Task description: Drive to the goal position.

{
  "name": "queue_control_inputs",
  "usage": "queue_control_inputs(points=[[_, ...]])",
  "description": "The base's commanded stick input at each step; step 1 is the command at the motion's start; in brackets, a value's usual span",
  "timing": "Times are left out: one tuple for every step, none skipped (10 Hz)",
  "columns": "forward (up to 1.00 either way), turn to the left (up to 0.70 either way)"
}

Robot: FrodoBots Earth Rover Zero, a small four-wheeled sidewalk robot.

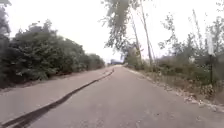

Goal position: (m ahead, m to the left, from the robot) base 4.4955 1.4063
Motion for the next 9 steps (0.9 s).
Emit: queue_control_inputs(points=[[1.00, 0.00], [0.60, -0.10], [0.00, -0.46], [0.00, -1.00], [0.00, -1.00], [0.00, -1.00], [1.00, -0.35], [1.00, 0.00], [1.00, 0.00]])
